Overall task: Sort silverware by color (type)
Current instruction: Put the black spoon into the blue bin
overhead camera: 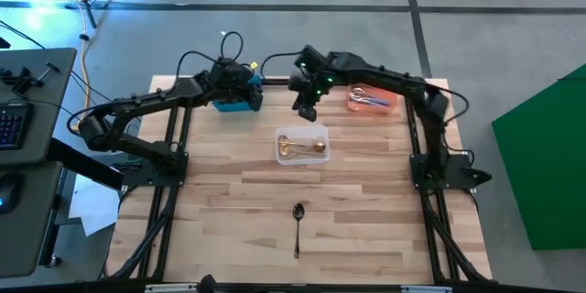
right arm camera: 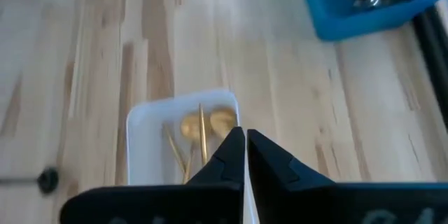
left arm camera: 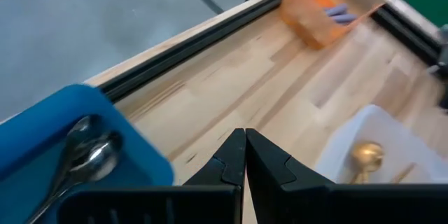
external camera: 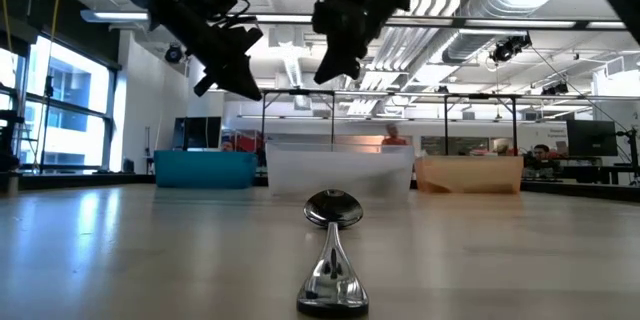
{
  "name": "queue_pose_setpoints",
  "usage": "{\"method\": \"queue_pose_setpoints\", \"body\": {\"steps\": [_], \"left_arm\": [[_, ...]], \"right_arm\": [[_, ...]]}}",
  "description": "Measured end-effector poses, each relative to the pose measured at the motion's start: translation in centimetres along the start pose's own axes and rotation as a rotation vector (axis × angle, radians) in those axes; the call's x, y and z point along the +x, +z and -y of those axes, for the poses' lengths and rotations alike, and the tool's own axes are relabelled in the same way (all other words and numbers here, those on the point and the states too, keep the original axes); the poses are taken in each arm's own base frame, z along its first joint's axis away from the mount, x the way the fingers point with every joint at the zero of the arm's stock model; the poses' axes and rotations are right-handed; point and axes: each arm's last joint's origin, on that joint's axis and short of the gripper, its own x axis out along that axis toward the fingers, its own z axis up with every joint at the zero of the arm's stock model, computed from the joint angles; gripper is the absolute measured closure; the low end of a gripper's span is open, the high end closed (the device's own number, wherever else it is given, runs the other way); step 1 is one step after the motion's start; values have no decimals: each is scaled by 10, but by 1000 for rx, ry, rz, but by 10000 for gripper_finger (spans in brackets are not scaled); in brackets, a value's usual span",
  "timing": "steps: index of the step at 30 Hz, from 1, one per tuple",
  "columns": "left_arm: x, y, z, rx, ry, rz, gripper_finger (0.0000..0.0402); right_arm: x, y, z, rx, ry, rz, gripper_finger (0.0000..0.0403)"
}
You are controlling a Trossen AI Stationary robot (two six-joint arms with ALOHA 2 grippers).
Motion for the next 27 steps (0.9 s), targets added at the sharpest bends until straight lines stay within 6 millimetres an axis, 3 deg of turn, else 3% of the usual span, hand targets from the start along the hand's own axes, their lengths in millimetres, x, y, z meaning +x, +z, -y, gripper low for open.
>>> {"method": "queue_pose_setpoints", "body": {"steps": [7, 11, 15, 22, 27], "left_arm": [[0, 8, 11, 57, -99, 86, 399], [-2, 15, 13, 59, -216, 133, 399], [-1, 7, 23, 14, -255, 67, 399], [-4, -30, 81, 2, -202, -64, 401], [-18, -64, 122, -91, -152, -137, 401]], "right_arm": [[-8, -42, -10, 105, -134, 319, 402], [-26, -69, -22, 247, -225, 494, 402], [-50, -102, -36, 341, -294, 578, 402], [-80, -156, -62, 320, -284, 619, 403], [-95, -183, -78, 271, -214, 668, 403]]}}
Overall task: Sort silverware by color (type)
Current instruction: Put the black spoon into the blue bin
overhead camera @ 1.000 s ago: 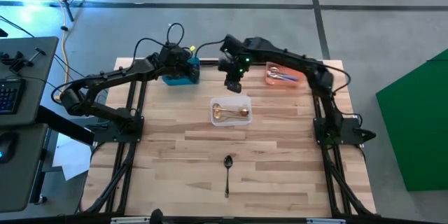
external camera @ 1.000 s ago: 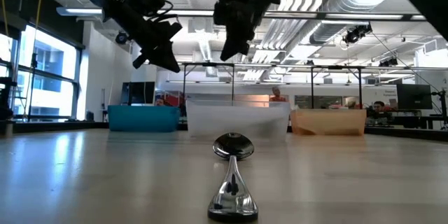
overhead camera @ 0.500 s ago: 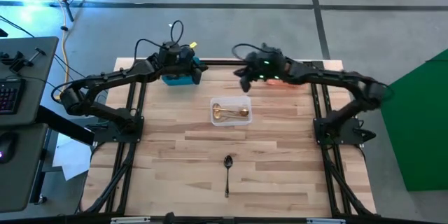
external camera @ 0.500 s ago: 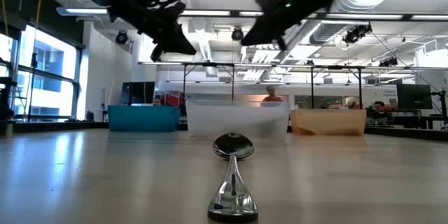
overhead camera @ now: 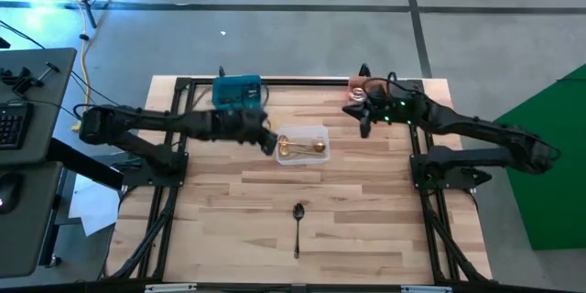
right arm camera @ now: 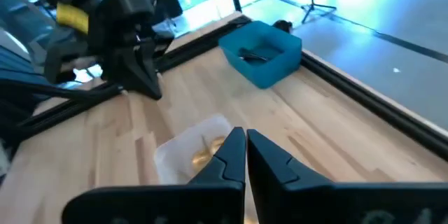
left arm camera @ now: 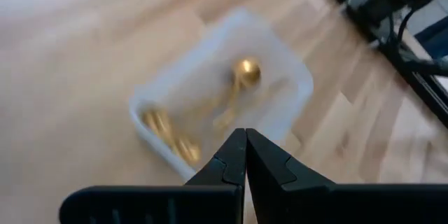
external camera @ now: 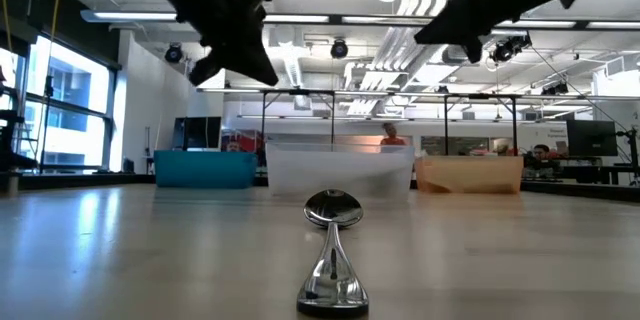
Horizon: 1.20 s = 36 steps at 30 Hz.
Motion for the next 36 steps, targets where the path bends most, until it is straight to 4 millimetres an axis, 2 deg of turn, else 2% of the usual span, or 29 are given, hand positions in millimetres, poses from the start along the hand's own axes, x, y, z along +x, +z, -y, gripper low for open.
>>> {"method": "queue_pose_setpoints", "body": {"steps": [4, 8, 13, 17, 22, 29, 32, 36], "left_arm": [[-7, -30, 23, -96, 20, -49, 401], [-16, -49, 39, -171, 33, -85, 401], [-27, -57, 58, -157, 99, -120, 401], [-23, -56, 73, -165, 126, -171, 401], [0, -59, 92, -186, 160, -258, 387], [42, -69, 127, -135, 131, -356, 336], [60, -78, 141, -64, 63, -392, 308], [74, -87, 152, 2, -49, -448, 271]], "right_arm": [[-15, -3, -4, -5, 23, 35, 403], [-21, -2, -6, -39, 34, 50, 403], [-20, -3, -5, -53, 36, 39, 403], [-18, -3, -5, -59, 35, 33, 403], [-18, -4, -5, -62, 35, 24, 403], [-18, -7, -4, -63, 29, -5, 403], [-18, -8, -4, -74, 27, -18, 403], [-18, -9, -4, -73, 36, -24, 403]]}}
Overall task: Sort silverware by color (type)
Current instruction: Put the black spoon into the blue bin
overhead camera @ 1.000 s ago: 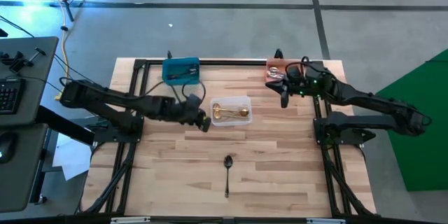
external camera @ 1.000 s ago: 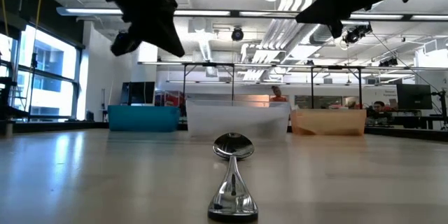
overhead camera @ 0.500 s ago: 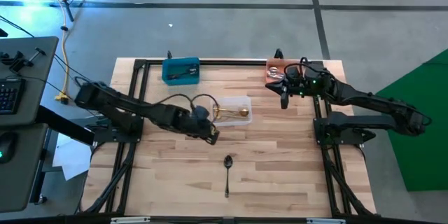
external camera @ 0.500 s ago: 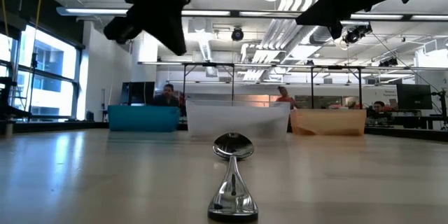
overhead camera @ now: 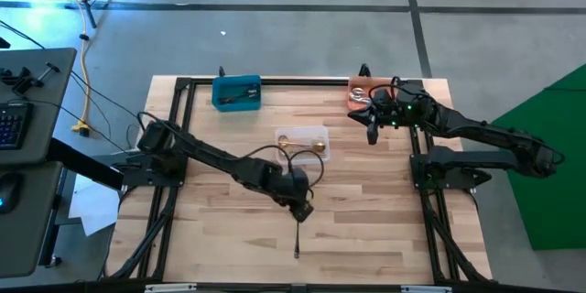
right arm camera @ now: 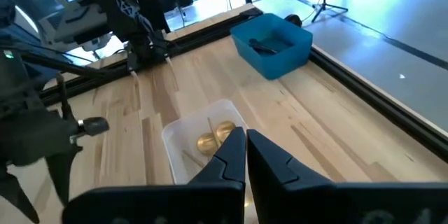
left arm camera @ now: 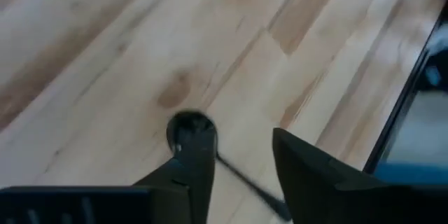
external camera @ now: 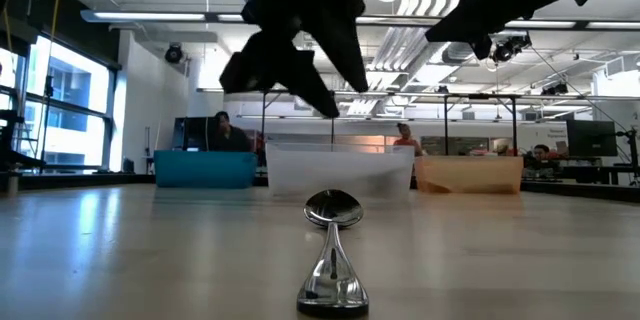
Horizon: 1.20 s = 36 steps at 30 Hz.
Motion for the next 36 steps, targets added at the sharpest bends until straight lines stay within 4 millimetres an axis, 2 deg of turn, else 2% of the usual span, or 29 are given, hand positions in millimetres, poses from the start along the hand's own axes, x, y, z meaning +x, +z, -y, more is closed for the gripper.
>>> {"method": "queue_pose_setpoints", "body": {"steps": [5, 9, 14, 19, 24, 29, 36], "left_arm": [[15, 5, -8, 95, -14, -56, 223], [34, 11, -19, 168, -11, -113, 201], [54, 13, -29, 254, -52, -191, 199], [55, 14, -33, 304, -38, -205, 208], [55, 11, -34, 335, -55, -235, 232], [58, 8, -35, 340, -46, -250, 275], [64, 7, -36, 373, -56, -259, 383]], "right_arm": [[0, -1, 0, 2, 8, -11, 403], [0, -2, 0, 4, 9, -21, 403], [0, -4, 0, 8, 4, -45, 403], [0, -5, 1, 10, 3, -54, 403], [0, -5, 1, 6, 3, -52, 403], [0, -5, 1, -9, 3, -53, 403], [0, -5, 1, -9, 2, -52, 403]]}}
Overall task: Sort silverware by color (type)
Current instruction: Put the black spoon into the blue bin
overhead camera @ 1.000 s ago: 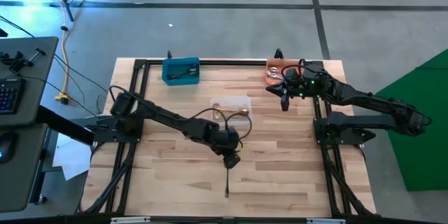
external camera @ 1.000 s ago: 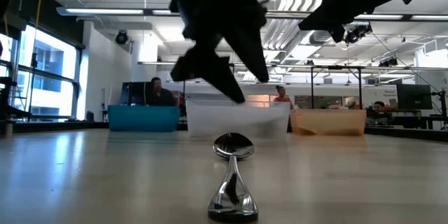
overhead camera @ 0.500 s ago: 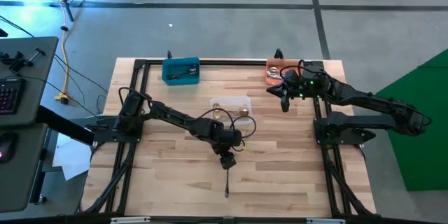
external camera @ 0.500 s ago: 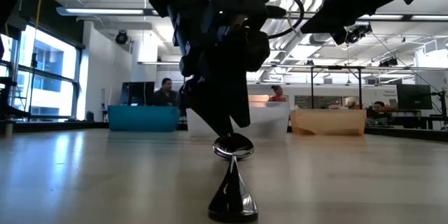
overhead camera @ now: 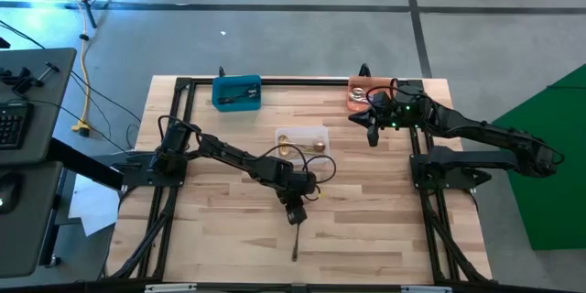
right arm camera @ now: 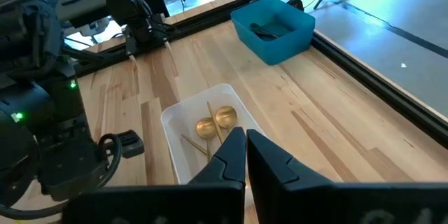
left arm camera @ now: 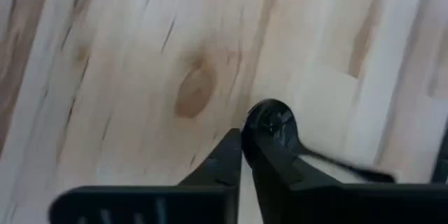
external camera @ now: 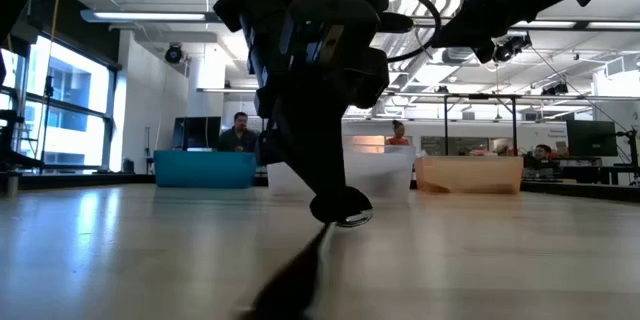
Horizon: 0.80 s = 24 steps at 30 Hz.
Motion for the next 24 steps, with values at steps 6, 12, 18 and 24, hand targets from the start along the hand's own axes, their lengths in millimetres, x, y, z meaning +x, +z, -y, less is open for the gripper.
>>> {"method": "queue_pose_setpoints", "body": {"steps": [6, 12, 18, 24], "left_arm": [[-2, 2, -2, 26, -21, -4, 398], [-20, 6, -2, 18, -26, 11, 401], [-63, 17, -13, -90, -20, 75, 401], [-120, 22, -37, -255, 58, 172, 401]], "right_arm": [[0, 0, 0, 0, 0, 0, 403], [0, 0, 0, 0, -1, 0, 403], [0, 0, 1, 0, -17, 5, 403], [0, 0, 1, 0, -17, 6, 403]]}}
